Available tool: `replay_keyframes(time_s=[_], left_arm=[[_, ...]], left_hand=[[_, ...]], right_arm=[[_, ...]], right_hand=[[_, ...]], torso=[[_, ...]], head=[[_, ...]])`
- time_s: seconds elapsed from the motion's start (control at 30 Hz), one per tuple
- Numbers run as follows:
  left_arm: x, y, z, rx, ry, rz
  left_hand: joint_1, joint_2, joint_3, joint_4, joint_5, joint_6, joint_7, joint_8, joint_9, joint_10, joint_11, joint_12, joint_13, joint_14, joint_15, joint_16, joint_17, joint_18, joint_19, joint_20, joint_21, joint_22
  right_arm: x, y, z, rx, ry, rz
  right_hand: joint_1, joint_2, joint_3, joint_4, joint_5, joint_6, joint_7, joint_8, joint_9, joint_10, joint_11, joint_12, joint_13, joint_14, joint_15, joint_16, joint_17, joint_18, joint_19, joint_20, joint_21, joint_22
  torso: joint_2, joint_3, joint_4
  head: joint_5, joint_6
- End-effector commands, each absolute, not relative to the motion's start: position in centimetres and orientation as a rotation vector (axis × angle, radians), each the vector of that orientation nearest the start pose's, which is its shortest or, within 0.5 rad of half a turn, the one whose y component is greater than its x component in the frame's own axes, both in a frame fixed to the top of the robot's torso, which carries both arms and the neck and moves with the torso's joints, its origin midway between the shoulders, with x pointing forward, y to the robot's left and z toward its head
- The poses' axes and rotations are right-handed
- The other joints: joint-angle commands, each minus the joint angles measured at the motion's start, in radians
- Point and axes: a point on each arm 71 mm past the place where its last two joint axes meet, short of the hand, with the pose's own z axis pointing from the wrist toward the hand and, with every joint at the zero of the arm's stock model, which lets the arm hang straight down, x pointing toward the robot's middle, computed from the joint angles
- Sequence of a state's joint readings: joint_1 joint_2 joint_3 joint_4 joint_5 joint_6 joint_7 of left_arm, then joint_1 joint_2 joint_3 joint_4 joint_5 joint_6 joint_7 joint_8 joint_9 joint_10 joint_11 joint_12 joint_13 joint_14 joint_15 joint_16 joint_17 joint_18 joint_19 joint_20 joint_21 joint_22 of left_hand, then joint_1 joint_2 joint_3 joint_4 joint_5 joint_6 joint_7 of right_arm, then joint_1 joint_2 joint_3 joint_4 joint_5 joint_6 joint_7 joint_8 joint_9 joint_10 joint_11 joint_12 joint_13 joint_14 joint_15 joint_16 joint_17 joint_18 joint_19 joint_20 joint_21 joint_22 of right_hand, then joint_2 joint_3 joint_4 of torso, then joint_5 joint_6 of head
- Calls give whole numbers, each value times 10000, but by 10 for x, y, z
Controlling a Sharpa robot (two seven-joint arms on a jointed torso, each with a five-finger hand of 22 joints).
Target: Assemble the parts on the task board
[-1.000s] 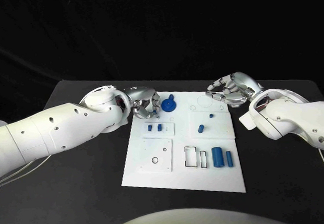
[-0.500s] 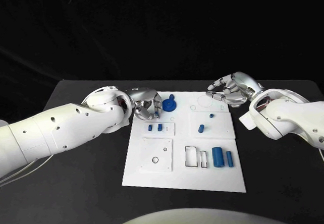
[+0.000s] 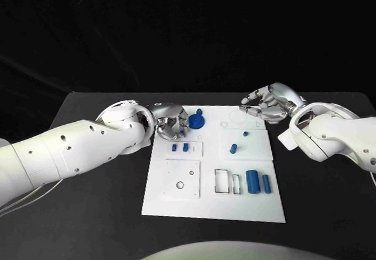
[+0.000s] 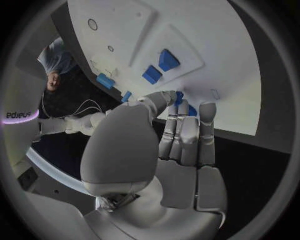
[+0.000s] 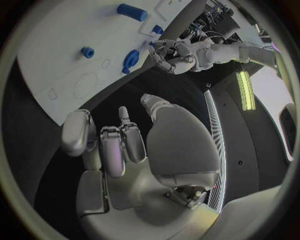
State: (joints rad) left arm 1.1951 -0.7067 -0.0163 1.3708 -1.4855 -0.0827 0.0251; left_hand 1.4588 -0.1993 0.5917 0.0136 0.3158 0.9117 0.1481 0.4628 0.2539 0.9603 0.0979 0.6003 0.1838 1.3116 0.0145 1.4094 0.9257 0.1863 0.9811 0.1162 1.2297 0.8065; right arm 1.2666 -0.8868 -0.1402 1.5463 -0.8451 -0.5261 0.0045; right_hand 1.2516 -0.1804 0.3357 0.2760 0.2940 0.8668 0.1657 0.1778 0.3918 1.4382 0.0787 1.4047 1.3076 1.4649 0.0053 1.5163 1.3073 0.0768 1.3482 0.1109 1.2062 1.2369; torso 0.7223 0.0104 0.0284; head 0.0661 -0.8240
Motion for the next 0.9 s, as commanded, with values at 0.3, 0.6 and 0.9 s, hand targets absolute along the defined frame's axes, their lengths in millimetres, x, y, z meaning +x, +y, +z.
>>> replay_keyframes(time_s=[0.3, 0.6, 0.9], left_arm=[[503, 160, -202, 3652, 18485, -7427], [503, 161, -203, 3644, 18546, -7398], [504, 160, -204, 3654, 18595, -7379]], left_hand=[[-39, 91, -11, -44, 12, 2, 79, -75, 17, 206, -110, 30, 5, 10, 21, -20, -33, -183, -41, 4, -44, -21], [-39, 103, -6, -44, 12, 10, 81, -82, 21, 213, -110, 22, 3, 9, 21, -23, -38, -194, -8, 7, -27, 20], [-151, 75, -83, 2, -45, 48, 81, -118, 43, 243, -109, -24, -11, 17, 32, -27, -53, -196, -18, 25, -57, -7]], right_arm=[[485, -228, -182, 4332, 16129, 8779], [485, -228, -182, 4332, 16124, 8777], [485, -228, -182, 4327, 16126, 8784]], right_hand=[[39, 91, 12, 60, 30, -62, -7, 81, -15, -69, 4, -48, 801, 708, -3, -59, 1209, 195, -57, -10, -59, -2], [39, 91, 12, 60, 30, -62, -7, 81, -15, -69, 4, -48, 801, 708, -3, -59, 1209, 195, -57, -10, -59, -2], [39, 91, 12, 60, 30, -62, -7, 81, -15, -69, 4, -48, 801, 708, -3, -59, 1209, 195, -57, -10, -59, -2]], torso=[[-4, 4, 8], [-2, 3, 11], [-3, 0, 5]], head=[[-1, -19], [9, -23], [22, -27]])
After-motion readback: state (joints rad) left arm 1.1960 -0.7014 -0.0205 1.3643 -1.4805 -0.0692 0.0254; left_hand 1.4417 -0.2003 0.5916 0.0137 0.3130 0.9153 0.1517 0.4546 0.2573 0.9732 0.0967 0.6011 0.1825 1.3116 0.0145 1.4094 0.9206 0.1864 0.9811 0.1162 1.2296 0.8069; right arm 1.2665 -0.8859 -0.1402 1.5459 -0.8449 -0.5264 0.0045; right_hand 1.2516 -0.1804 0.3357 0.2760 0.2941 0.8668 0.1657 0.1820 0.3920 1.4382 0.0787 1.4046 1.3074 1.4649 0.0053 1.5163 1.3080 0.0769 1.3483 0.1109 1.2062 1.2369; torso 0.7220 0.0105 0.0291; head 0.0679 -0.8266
